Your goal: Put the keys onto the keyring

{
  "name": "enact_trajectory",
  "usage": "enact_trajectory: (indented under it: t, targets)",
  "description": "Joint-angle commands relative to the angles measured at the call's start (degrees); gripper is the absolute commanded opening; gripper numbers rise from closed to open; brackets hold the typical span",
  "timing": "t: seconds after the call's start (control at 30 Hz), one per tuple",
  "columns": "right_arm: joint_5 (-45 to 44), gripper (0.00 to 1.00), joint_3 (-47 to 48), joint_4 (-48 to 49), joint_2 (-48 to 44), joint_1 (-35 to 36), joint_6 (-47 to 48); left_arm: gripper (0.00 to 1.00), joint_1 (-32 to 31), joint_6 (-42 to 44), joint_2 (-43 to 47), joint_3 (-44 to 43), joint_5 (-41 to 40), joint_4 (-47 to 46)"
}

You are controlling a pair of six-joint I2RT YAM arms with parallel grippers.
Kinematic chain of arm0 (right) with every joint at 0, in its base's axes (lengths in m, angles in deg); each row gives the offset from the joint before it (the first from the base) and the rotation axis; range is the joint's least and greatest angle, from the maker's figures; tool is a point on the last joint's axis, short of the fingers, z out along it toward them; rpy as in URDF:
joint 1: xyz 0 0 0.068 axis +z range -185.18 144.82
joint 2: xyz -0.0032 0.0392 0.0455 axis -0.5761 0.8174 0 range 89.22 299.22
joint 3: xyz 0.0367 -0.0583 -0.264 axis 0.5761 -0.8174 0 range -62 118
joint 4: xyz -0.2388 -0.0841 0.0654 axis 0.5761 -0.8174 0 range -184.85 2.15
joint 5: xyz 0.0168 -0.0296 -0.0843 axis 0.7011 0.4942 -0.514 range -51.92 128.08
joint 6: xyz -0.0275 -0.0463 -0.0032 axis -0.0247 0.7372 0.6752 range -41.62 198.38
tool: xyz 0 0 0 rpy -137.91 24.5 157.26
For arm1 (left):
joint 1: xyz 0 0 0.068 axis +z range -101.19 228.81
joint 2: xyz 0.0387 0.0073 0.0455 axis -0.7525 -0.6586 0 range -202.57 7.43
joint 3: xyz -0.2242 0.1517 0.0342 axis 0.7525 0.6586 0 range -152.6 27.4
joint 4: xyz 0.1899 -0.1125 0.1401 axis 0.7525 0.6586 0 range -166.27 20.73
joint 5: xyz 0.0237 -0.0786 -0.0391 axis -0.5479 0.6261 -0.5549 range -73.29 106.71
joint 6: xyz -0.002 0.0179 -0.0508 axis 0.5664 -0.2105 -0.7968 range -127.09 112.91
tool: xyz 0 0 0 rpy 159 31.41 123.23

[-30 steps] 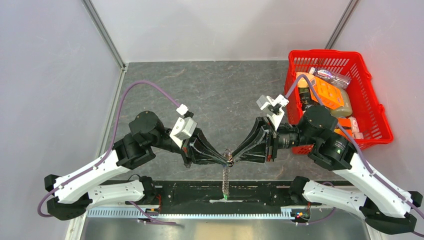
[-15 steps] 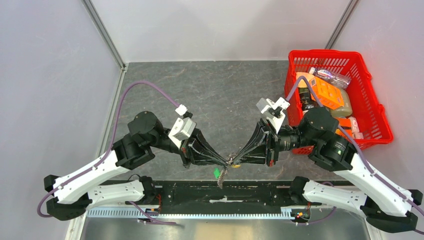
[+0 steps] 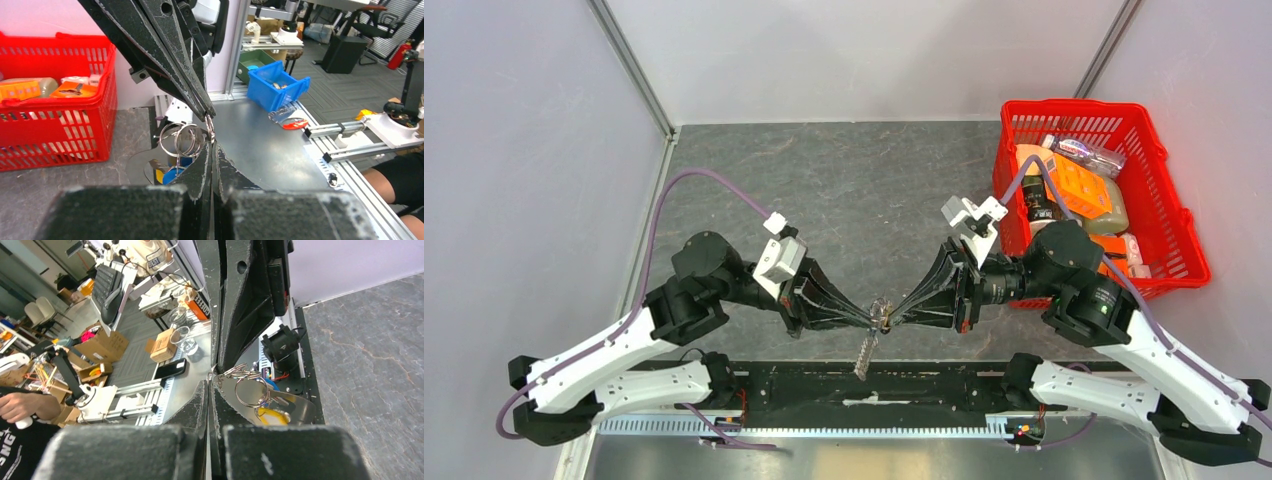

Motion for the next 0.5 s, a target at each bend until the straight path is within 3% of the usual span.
enact_trajectory:
  t: [0.0, 0.47]
  targets:
    - [-4.2, 0.00, -1.4, 6.0, -1.8, 0.2, -2.4, 0.02, -0.1, -2.4, 3.2, 1.6, -4.5, -7.7]
    - [-9.5, 0.00, -3.9, 15.9, -3.8, 0.2, -9.0, 0.02, -0.1, -5.4, 6.9, 8.2, -9.1, -17.0]
